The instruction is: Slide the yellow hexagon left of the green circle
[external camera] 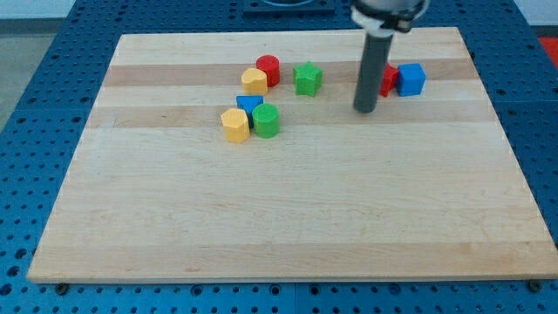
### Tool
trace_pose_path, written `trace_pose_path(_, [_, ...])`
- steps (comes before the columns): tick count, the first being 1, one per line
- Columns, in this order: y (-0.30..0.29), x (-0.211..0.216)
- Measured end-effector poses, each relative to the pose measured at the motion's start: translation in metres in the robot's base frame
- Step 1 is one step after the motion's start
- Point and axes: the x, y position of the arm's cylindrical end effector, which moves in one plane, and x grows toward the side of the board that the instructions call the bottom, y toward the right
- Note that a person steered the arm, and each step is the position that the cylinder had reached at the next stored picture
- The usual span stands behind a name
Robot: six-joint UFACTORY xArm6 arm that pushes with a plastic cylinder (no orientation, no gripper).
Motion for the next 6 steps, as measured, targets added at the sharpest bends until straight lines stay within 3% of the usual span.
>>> trace_pose_path(1, [-0.017, 0.066])
trace_pose_path(2, [-0.116, 0.100])
trace_pose_path(3, [-0.234, 0.056])
trace_pose_path(4, [-0.254, -0.021])
trace_pose_path(6, [-0.200, 0.009])
